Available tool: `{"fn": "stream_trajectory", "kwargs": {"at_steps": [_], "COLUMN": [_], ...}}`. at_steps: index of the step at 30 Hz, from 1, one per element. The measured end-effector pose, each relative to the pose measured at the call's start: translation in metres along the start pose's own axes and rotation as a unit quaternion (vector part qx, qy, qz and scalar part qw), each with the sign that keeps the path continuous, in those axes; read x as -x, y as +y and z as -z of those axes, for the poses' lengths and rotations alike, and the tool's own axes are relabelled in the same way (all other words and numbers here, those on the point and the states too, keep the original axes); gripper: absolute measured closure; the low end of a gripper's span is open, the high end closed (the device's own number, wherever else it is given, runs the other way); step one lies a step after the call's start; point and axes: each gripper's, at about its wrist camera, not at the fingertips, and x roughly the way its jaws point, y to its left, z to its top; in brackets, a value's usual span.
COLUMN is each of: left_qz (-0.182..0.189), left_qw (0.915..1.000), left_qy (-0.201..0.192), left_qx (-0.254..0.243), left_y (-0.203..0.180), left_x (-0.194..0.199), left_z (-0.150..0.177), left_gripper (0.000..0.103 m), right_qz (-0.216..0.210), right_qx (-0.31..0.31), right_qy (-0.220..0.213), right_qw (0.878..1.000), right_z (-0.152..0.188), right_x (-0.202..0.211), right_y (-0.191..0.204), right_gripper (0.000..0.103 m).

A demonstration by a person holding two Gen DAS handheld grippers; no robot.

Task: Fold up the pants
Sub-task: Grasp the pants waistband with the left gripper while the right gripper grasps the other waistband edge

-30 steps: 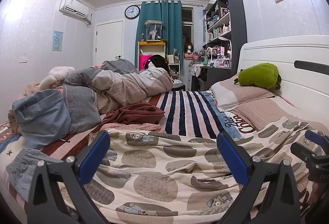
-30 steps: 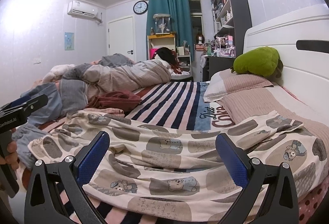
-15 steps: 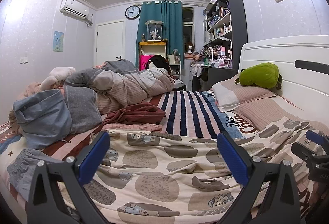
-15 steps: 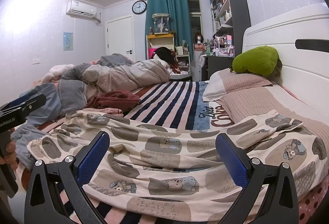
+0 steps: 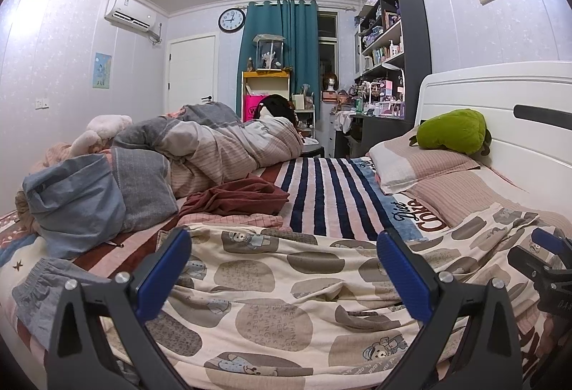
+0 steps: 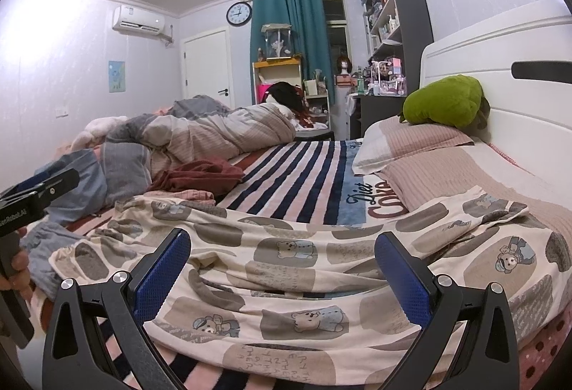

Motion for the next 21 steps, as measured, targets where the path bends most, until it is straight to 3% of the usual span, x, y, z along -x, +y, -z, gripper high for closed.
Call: {"fn": "stream_trajectory", "kwargs": {"at_steps": [8,14,17,21], "left_qz": [0.003,0.003,0.0,-0.018], "left_qw": [0.9998,0.9983,0.9942,0.9839], "left_qy": [0.018,0.055,0.097,0.156], "left_qx": [0.003,0.02,0.047,0.085], "left_y": [0.006,0.011,0.027,0.053], "left_x": [-0.005,-0.015,-0.024,-0.042], "left_z": [0.007,0.024,0.049,0.09], "left_gripper": [0.001,0.001,0.001,0.001], "right_qz": [0.002,-0.004,-0.012,0.014], "right_qx": [-0.005,-0.021,-0.053,-0.129], "right_qy": [0.007,0.043,0.076,0.132], "right_qw": [1.0,0.999,0.996,0.983], "right_z": [0.007,0.023,0.038,0.08], "right_x": [-0.001,-0.006,-0.011,-0.021], "right_y": [0.003,-0.003,-0.016,-0.038], "right_gripper": [0.0,0.0,0.001,0.002]}}
